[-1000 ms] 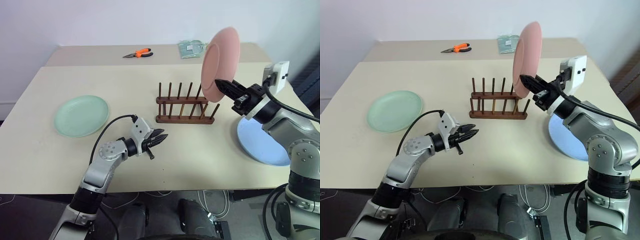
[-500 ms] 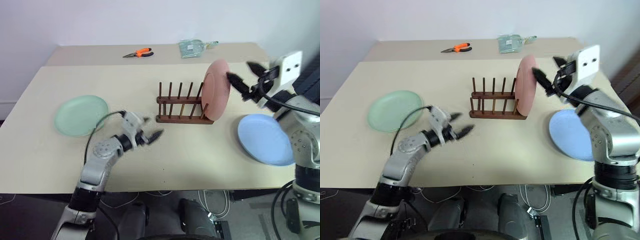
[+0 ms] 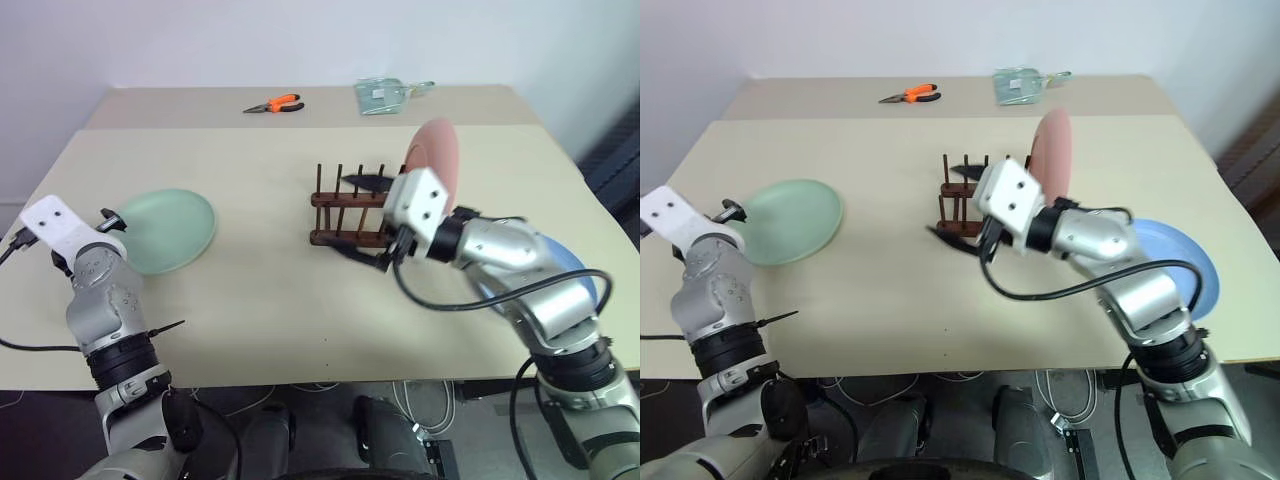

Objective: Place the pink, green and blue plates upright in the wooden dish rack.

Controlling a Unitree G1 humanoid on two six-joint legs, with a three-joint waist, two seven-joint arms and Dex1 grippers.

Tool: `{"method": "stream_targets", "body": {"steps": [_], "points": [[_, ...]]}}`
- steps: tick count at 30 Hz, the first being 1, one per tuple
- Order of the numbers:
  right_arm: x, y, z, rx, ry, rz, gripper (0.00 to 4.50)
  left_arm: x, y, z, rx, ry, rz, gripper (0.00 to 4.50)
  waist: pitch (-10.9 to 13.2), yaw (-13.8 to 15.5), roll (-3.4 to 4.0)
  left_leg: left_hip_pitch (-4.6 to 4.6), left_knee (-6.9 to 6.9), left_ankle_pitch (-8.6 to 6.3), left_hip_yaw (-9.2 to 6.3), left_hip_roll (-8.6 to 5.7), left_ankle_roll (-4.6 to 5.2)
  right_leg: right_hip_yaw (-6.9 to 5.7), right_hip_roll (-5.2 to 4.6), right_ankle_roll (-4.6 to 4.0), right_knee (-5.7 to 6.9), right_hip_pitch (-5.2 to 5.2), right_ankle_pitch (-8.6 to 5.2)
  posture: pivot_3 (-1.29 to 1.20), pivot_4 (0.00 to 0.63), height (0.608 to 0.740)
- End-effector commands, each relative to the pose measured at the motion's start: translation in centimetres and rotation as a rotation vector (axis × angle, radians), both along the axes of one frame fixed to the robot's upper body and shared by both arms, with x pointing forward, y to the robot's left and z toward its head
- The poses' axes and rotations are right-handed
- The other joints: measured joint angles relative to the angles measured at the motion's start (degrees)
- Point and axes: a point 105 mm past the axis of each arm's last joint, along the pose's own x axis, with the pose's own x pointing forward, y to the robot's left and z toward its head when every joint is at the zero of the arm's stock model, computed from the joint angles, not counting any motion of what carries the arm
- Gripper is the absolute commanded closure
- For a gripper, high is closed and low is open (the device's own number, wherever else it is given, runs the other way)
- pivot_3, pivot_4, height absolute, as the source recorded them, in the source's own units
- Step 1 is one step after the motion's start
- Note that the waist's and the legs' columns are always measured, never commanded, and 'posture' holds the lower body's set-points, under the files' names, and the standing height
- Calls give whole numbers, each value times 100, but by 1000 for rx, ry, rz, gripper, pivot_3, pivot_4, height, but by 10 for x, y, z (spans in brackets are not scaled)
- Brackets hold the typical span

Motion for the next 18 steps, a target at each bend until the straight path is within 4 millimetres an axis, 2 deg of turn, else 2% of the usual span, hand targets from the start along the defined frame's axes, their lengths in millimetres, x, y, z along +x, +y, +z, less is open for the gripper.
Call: {"method": "stream_targets", "body": {"steps": [1,4,7,11,14,18], "points": [[-4,3,6,13,-56,16,47,-12,-5,-11,-224,-63,23,0,-4,22,-7,-6,2,1,-5,-2,-1,0,0,0,-1,0,1,0,150,740],[0,2,1,-4,-65,1,0,-13,-16,-29,-420,-96,0,866,-3,10,-19,-8,1,1,-12,-4,-3,-5,0,0,0,-2,1,0,150,740],[4,-1,1,-3,-56,-9,0,-8,-25,-31,-499,-119,-46,2393,-5,12,-16,-4,-6,5,-13,-3,-9,-6,2,0,7,-6,0,0,150,740],[3,-2,3,5,-20,-4,0,6,-38,-21,-515,-169,-165,4464,-4,11,-18,-6,-5,6,-13,-3,-11,-8,3,-1,6,-5,0,0,150,740],[4,-2,6,-16,-63,-20,0,24,-63,23,-359,-289,-369,4464,1,16,-28,-9,-5,7,-15,-3,-12,-11,4,-5,5,-6,2,0,150,740],[9,2,16,-55,-183,-52,0,32,-103,85,-123,-448,-594,4464,2,-1,-30,-19,-5,8,-12,-3,-14,-11,4,-10,-2,-13,5,0,150,740]]}}
